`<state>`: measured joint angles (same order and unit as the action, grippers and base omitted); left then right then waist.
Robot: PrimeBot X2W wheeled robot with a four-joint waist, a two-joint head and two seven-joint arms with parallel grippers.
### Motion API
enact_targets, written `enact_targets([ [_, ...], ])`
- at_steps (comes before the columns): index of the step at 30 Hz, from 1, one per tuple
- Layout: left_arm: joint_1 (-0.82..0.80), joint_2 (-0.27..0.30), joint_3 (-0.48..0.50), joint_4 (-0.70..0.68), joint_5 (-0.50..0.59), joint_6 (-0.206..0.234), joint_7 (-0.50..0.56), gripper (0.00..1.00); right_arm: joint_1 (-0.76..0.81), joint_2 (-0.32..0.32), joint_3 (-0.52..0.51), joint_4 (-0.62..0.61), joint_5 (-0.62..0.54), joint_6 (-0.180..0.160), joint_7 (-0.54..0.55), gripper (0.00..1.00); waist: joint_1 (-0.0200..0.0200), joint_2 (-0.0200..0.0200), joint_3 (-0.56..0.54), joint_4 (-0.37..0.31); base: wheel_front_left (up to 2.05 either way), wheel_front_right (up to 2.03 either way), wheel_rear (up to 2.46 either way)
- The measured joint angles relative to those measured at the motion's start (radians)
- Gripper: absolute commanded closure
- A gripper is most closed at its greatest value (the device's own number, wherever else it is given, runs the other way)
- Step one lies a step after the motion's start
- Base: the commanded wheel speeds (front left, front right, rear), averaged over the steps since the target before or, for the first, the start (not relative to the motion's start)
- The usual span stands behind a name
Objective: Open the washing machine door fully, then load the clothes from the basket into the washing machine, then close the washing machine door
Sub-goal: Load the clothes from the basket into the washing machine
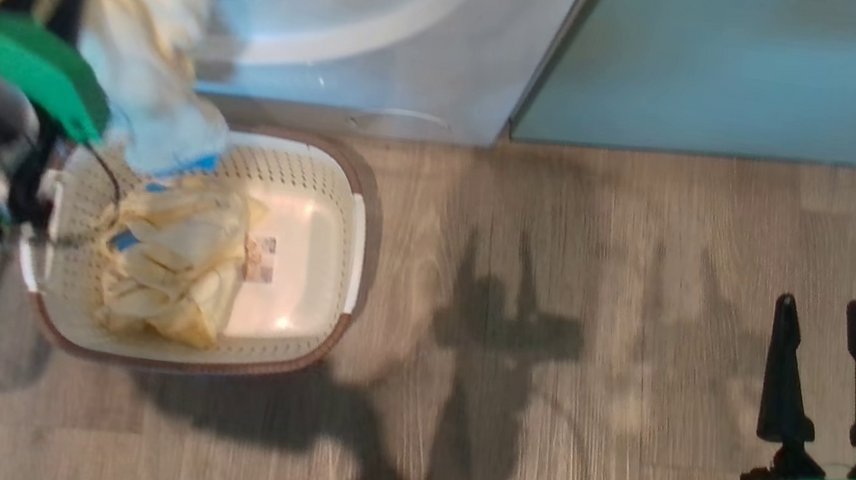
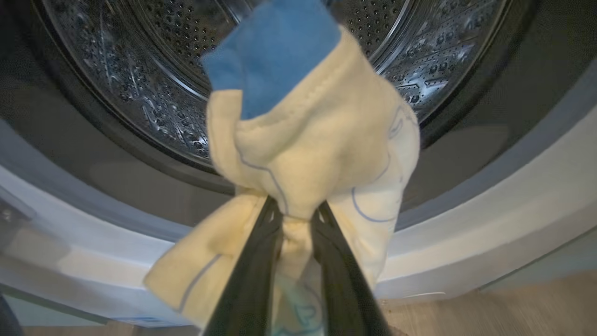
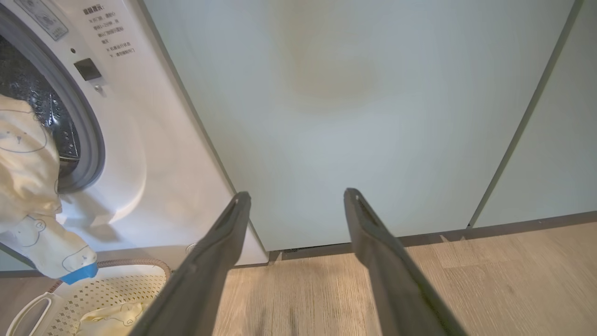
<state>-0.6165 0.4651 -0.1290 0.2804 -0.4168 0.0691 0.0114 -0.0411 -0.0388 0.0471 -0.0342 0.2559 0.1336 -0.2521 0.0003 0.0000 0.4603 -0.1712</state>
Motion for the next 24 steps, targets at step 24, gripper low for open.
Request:
enact_targets([
  [24,-0.542,0.244,0.000,0.193,-0.068,-0.137,0.420,1.00,-0.117,0.000,0.109,0.000,0.161,0.000,0.000,0.00,-0.0001,0.0000,0.253,-0.200,0.00,0.00,0.00],
])
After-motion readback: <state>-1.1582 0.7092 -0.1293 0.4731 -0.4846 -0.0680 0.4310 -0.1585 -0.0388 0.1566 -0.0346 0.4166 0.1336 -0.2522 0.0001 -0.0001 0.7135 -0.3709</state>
